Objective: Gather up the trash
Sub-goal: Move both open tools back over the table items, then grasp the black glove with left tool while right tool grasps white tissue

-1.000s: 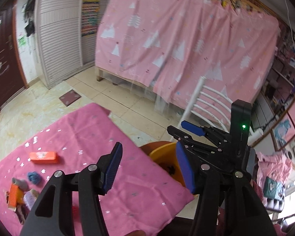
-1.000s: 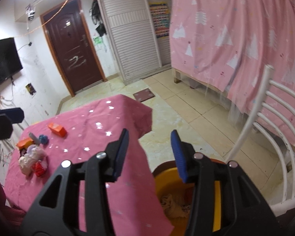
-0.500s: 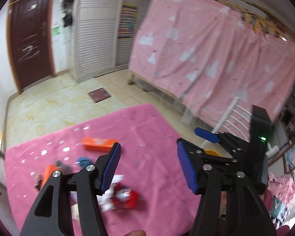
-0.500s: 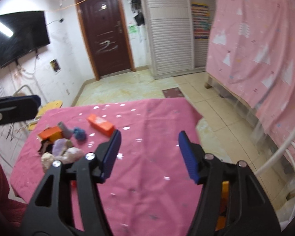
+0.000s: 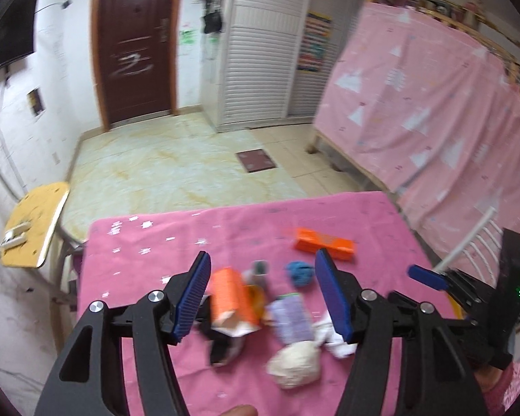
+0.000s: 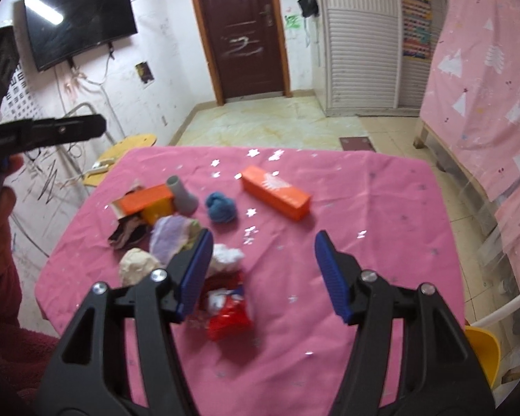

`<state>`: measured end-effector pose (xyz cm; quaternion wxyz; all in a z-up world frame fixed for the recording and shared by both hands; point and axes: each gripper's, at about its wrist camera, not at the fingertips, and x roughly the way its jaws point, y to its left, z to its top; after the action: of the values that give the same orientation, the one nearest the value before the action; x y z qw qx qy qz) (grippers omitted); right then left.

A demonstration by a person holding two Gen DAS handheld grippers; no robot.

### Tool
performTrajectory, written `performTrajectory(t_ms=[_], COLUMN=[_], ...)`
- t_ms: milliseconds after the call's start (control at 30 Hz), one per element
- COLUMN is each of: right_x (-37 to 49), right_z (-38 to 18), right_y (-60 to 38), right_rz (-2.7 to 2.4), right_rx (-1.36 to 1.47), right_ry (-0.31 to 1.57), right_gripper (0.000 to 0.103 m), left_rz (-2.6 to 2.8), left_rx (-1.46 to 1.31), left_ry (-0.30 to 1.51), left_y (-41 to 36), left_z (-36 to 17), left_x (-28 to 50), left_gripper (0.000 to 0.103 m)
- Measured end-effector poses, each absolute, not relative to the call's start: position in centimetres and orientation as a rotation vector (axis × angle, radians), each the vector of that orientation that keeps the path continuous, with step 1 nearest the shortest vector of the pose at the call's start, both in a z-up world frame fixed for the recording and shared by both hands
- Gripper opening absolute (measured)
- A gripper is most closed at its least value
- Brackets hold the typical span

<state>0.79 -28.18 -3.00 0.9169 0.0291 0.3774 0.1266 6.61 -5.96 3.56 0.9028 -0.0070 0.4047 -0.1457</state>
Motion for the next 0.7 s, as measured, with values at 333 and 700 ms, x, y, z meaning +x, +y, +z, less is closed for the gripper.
performTrajectory(t_ms=[333,700], right_x=[1.3,2.2], right_z=[-4.2,-5.0], right_y=[-25.2,-24.1], right_rz=[0.313,0.327], right_rx=[0.039,0.033], right_ry=[0.820,0.854], right_gripper=[0.063,0.063], left_rz=[-0.184,-0.186], left_rx=[-0.041,-0.020], left_ry=[0.928,1.014], left_y=[-1.0,1.5], left_z=[-0.8,-4.7], left_x=[8.6,7.5], left_gripper=[0.056,0.056])
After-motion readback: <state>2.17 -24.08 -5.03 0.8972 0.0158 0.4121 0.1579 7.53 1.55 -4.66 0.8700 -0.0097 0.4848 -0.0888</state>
